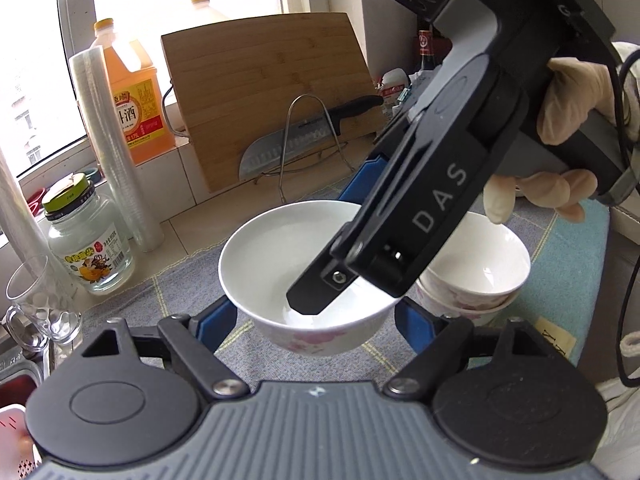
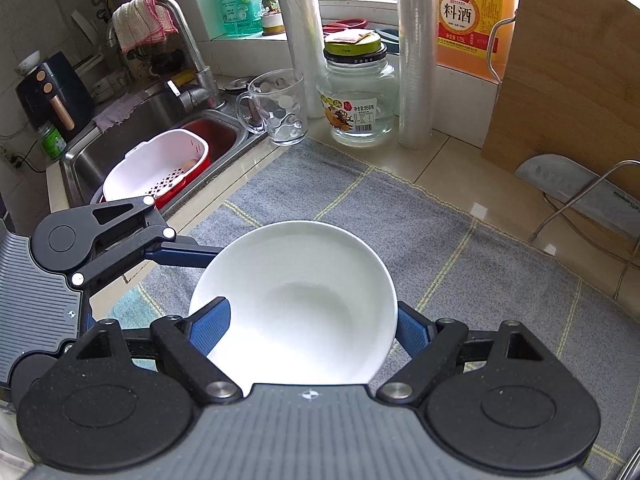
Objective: Organize plates and bowls
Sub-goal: 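Carry the pink-flowered bowl over the nested white bowls with the right gripper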
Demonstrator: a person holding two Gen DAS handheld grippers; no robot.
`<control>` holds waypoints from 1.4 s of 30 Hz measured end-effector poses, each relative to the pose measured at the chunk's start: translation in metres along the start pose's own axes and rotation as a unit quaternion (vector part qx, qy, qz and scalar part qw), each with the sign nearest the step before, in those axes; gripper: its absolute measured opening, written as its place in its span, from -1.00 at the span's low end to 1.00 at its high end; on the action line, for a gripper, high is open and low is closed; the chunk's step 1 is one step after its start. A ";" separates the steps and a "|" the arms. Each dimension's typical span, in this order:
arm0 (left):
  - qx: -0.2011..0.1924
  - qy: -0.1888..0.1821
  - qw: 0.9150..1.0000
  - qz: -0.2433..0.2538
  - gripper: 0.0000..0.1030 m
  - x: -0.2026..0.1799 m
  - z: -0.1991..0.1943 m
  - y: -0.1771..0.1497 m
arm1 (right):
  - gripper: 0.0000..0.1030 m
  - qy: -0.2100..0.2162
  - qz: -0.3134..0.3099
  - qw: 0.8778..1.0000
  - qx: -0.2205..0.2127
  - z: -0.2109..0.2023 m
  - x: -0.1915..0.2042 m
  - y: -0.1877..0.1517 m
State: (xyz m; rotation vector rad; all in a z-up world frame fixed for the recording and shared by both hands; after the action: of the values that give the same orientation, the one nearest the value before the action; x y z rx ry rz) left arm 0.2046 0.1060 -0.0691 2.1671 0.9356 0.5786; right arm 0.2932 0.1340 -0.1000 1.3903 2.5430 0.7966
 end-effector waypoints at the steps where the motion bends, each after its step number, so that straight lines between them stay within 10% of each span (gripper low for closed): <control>1: -0.003 -0.003 1.000 0.003 0.66 -0.003 0.000 0.002 | 0.75 -0.004 0.005 1.000 -0.002 -0.004 -0.003 -0.003; 22: -0.036 -0.092 0.993 0.062 0.66 -0.086 0.023 0.040 | 0.75 -0.092 0.075 0.992 -0.030 -0.080 -0.059 -0.069; 42: 0.007 -0.125 0.991 0.047 0.65 -0.103 0.051 0.027 | 0.75 -0.089 0.103 0.991 0.012 -0.063 -0.075 -0.103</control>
State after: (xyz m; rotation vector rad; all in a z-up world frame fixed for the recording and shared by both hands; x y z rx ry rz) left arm 0.1829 -0.0070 -0.0956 2.2424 0.7086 0.3329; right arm 0.2361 0.0036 -0.1085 1.6703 2.3104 0.6392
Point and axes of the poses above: each gripper's, at about its wrist camera, not at the fingertips, and z roughly the way its jaws point, x to its left, y to its top, the point moved 10 cm from there along z, roughly the way its jaws point, and after that the axes turned 5 degrees about x, right-handed, at the moved point
